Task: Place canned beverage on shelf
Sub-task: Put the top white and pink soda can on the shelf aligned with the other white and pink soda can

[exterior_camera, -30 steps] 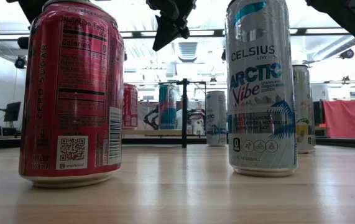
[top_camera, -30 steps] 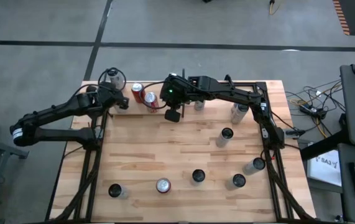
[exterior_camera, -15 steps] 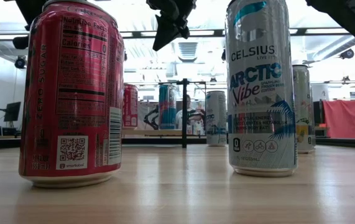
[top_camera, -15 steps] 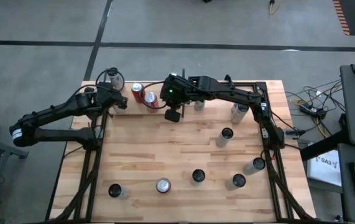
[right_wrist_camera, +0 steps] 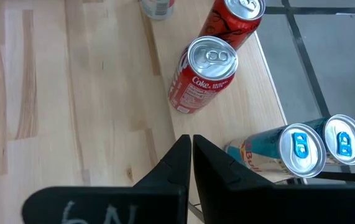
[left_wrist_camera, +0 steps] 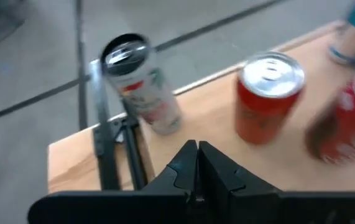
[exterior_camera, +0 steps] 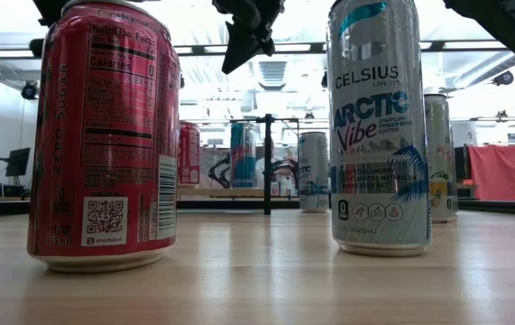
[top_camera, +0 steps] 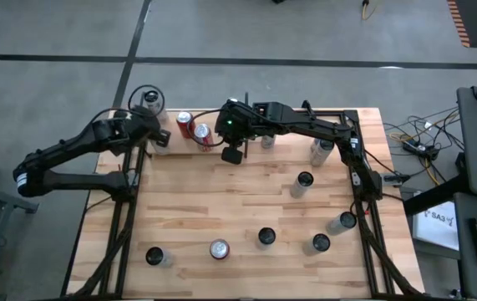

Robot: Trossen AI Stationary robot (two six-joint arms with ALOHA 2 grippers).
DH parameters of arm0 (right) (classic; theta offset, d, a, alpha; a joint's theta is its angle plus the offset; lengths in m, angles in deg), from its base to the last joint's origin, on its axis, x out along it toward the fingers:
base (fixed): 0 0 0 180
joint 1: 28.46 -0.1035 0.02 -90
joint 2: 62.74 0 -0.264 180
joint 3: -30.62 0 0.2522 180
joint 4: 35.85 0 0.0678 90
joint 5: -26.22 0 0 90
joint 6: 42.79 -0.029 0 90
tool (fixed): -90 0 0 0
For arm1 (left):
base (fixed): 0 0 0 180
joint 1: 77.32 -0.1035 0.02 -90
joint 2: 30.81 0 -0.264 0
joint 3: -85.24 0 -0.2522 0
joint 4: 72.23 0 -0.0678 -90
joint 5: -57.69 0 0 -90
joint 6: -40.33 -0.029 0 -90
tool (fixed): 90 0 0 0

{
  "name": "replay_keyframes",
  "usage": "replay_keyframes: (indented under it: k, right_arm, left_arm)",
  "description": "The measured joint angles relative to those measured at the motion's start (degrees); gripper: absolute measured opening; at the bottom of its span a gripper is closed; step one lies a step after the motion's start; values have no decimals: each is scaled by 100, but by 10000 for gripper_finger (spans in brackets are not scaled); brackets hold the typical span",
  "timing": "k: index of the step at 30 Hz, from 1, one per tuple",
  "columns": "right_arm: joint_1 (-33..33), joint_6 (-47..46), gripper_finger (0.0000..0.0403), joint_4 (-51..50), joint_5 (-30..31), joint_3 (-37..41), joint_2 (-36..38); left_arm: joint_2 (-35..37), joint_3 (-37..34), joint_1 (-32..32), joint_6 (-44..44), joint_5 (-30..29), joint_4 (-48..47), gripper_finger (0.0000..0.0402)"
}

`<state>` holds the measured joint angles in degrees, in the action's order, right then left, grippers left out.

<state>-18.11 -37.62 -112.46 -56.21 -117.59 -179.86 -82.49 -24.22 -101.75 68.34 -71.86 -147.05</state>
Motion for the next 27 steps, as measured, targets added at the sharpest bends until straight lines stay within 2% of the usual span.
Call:
replay_keyframes:
  k: [7, 13, 16, 27]
  right_arm:
    - [0, 2, 9, -85, 2, 0, 0]
    - [0, -13, 9, -155, 0, 0, 0]
    - [0, -15, 9, -155, 2, 0, 0]
    - [0, -11, 9, -151, 1, 0, 0]
  left_arm:
    - [0, 50, 2, -973, 872, -29, 0]
    - [0, 48, 2, -1339, 1445, -331, 0]
    - [0, 45, 0, -1336, 1435, -423, 0]
    - [-132, 26, -6, -928, 749, -426, 0]
